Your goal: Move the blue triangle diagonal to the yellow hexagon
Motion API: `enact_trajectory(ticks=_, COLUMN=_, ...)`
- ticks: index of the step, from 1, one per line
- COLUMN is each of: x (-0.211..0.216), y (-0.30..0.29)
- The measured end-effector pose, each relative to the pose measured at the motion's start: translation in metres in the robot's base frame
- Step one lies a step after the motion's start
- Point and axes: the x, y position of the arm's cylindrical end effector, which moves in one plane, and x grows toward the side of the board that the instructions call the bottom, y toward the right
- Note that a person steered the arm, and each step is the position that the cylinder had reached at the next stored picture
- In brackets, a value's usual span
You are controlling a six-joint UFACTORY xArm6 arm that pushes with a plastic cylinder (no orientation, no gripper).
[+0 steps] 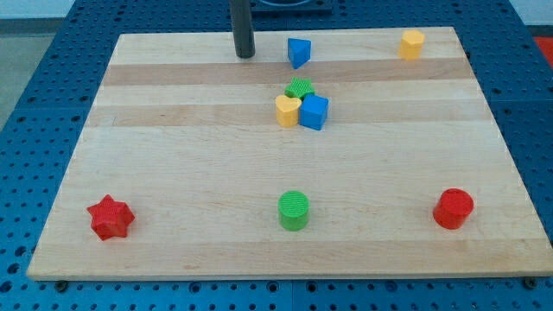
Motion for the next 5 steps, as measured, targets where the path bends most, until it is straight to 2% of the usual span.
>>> enact_trajectory(ticks=2, x=-0.011, y=0.073)
enact_trajectory(ticks=3, x=0.002, y=0.085)
enact_trajectory(ticks=5, x=0.027, y=0.058)
